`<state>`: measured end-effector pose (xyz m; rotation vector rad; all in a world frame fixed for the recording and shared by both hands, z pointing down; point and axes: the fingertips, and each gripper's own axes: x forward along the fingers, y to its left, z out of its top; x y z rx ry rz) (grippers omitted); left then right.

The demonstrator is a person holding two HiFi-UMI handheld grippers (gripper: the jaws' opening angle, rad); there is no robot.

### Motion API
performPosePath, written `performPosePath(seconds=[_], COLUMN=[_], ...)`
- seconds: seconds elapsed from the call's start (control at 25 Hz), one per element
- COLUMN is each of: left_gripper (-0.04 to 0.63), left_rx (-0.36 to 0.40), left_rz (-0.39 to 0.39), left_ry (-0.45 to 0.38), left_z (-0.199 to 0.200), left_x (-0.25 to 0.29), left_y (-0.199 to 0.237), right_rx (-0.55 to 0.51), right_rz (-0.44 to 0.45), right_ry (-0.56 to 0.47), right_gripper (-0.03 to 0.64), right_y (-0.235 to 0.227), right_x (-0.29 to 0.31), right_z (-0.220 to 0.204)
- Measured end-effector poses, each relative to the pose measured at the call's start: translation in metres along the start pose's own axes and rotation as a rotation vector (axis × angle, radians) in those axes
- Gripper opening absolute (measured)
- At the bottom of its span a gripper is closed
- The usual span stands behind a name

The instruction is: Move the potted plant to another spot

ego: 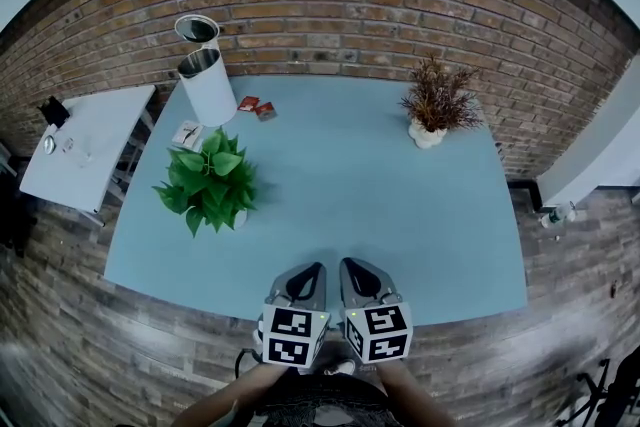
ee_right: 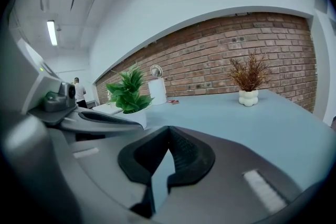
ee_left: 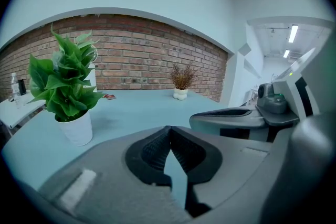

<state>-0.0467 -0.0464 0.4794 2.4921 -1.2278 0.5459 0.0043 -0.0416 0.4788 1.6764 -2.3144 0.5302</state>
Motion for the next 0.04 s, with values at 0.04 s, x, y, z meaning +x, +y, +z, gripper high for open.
performPosePath(seconds=[0.04], left_gripper=[-0.002], left_rx=[0.000], left_rz=[0.000], left_ry=[0.000], left_z=[-0.0006], left_x=[-0.0003], left_y=[-0.0023], right_rx=[0.001], right_rz=[0.001], right_ry=[0.003], right_gripper=[0.006], right_y=[-0.0010], right_x=[-0.0019], right_z=[-0.0014])
